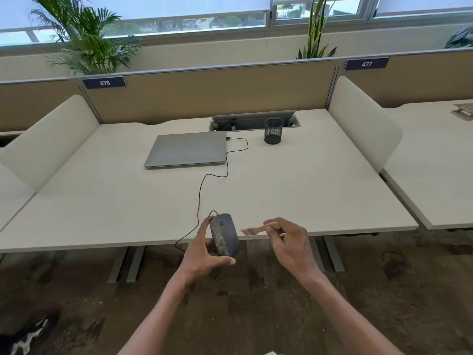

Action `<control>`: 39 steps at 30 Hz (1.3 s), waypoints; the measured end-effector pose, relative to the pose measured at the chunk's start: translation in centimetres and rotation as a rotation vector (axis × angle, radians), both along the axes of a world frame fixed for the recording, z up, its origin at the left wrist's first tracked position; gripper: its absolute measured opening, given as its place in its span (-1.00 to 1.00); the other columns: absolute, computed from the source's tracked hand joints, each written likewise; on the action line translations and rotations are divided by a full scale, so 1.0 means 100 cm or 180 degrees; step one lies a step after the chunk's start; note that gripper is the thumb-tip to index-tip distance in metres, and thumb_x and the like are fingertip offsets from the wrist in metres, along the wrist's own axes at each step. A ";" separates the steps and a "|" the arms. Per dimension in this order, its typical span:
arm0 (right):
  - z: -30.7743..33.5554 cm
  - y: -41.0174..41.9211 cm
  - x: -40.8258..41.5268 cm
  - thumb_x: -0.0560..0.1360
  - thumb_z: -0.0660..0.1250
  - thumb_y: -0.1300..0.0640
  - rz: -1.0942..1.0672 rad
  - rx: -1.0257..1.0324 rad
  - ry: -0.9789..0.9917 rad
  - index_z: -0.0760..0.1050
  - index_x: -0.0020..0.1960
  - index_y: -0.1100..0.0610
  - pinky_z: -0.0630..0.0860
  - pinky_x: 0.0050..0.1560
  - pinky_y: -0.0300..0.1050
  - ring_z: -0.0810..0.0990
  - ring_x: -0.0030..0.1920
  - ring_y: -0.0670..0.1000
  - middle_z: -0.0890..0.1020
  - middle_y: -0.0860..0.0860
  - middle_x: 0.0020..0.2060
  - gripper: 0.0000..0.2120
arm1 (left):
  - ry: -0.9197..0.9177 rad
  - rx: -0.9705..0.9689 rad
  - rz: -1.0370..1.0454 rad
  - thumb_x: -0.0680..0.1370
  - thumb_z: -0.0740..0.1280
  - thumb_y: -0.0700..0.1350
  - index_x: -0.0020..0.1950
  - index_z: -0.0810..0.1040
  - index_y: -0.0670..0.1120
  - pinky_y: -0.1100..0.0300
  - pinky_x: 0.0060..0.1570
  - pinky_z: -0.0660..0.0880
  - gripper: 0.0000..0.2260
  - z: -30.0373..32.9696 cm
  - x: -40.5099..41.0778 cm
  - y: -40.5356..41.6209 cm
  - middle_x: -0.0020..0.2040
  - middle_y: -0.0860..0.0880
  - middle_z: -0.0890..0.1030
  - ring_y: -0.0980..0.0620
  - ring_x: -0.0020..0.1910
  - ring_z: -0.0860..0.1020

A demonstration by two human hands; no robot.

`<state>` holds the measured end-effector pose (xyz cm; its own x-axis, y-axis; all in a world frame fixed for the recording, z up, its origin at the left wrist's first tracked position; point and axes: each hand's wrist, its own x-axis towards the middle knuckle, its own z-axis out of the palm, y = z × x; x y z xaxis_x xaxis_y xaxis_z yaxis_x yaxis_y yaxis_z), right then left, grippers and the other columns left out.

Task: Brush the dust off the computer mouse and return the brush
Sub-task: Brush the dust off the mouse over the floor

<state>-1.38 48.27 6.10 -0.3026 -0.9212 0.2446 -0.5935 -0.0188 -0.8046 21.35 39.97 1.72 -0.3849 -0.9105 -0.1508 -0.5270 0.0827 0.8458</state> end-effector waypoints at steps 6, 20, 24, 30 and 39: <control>0.002 -0.027 0.004 0.59 0.33 0.14 0.0039 0.0401 -0.0056 0.67 0.03 0.08 0.51 -0.23 -0.30 0.60 -0.22 -0.14 0.67 -0.09 -0.21 -0.86 | -0.0045 -0.0083 -0.0186 0.16 0.69 0.10 0.54 0.01 0.24 0.29 0.03 0.60 0.15 0.004 0.000 0.009 0.00 -0.02 0.70 0.07 -0.08 0.69; -0.002 -0.066 0.031 0.58 0.26 0.16 0.0199 0.1136 -0.0752 0.63 0.04 0.10 0.55 -0.38 -0.29 0.71 -0.19 -0.02 0.70 0.04 -0.04 -0.83 | 0.0012 0.0048 -0.0346 0.18 0.69 0.07 0.56 -0.02 0.26 0.54 -0.09 0.48 0.16 0.012 -0.004 0.030 0.17 -0.01 0.65 0.16 0.01 0.66; -0.007 -0.069 0.038 0.61 0.25 0.10 0.0228 0.1110 -0.0653 0.63 0.10 0.06 0.67 -0.03 -0.03 0.65 0.02 0.03 0.68 0.00 0.05 -0.80 | 0.0074 0.0104 -0.0421 0.17 0.69 0.10 0.57 -0.02 0.23 0.45 -0.02 0.54 0.18 0.013 -0.004 0.031 0.08 0.02 0.68 0.16 -0.02 0.68; -0.005 -0.067 0.045 0.63 0.22 0.12 0.0191 0.0957 -0.0471 0.61 0.13 0.10 0.54 0.01 -0.13 0.63 0.06 0.04 0.68 0.04 0.08 -0.79 | 0.0264 0.0077 -0.0454 0.18 0.69 0.07 0.56 0.00 0.29 0.34 0.02 0.58 0.16 0.019 -0.006 0.033 0.04 0.03 0.70 0.15 -0.01 0.68; -0.005 -0.067 0.053 0.64 0.19 0.16 -0.0291 0.0667 -0.0623 0.60 0.16 0.15 0.41 -0.01 -0.21 0.62 0.09 0.07 0.69 0.07 0.09 -0.77 | 0.0823 -0.0081 0.0098 0.20 0.70 -0.01 0.60 0.05 0.14 0.20 0.12 0.60 0.14 0.011 -0.005 0.049 0.22 0.07 0.54 0.17 0.15 0.61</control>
